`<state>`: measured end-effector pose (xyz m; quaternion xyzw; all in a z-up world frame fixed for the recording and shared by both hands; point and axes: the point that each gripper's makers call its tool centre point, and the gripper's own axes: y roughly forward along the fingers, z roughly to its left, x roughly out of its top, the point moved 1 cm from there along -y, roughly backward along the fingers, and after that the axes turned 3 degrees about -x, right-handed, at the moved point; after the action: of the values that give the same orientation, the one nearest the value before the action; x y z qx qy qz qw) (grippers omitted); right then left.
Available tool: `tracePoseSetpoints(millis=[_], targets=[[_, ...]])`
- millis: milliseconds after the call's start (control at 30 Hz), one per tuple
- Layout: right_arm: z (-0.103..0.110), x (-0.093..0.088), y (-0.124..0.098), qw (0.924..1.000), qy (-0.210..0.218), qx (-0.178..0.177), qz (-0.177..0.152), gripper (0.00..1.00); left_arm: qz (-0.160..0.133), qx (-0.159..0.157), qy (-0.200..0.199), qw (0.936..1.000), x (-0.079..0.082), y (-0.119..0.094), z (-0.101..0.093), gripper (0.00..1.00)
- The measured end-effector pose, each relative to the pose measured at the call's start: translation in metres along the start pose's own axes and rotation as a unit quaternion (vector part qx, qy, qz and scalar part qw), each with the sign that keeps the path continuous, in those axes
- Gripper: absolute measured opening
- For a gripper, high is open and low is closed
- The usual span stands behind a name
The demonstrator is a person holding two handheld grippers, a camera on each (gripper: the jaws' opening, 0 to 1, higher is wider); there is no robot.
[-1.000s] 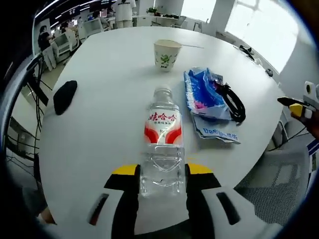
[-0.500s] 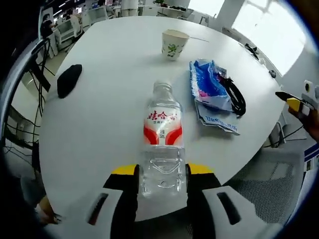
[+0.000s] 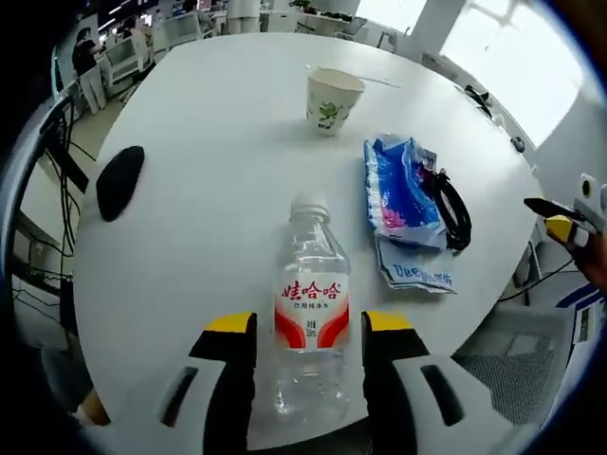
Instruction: Arrange the tabletop items into an orderly group along one side of the table until the central work area is clear of visible clutter.
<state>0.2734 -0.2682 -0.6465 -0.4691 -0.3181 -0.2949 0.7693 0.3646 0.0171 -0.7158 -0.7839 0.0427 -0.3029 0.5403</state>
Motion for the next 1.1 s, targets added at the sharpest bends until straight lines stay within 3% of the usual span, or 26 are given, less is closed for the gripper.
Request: tracePoseSetpoints(millis=[167, 567, 600, 633, 667, 700, 1100], targets=[[-0.003, 0.001, 0.0, 1.0, 0.001, -0.003, 0.001, 0.5, 0.015, 0.0, 0.012, 0.9998, 0.008, 0.008, -0.002, 0.44], [-0.007, 0.0, 0.001, 0.9996, -0.022, -0.01, 0.015, 0.6, 0.052, 0.009, 0.023, 0.9983, 0.004, 0.028, 0.0, 0.38], [-0.008, 0.0, 0.001, 0.9996, -0.022, -0.011, 0.015, 0.61, 0.048, 0.008, 0.021, 0.9986, 0.005, 0.028, 0.0, 0.38], [-0.008, 0.0, 0.001, 0.9996, -0.022, -0.011, 0.013, 0.62, 0.013, 0.004, 0.0, 0.9999, 0.014, 0.029, -0.001, 0.38], [-0.008, 0.0, 0.001, 0.9996, -0.022, -0.011, 0.012, 0.64, 0.007, 0.003, -0.009, 0.9999, 0.015, 0.029, -0.001, 0.37], [-0.008, 0.0, 0.002, 0.9996, -0.022, -0.011, 0.01, 0.65, 0.009, -0.005, -0.027, 0.9996, 0.012, 0.029, -0.002, 0.37], [-0.006, 0.008, 0.001, 1.0, -0.005, -0.006, -0.003, 0.62, -0.031, 0.001, -0.038, 0.9988, 0.016, 0.015, 0.003, 0.36]])
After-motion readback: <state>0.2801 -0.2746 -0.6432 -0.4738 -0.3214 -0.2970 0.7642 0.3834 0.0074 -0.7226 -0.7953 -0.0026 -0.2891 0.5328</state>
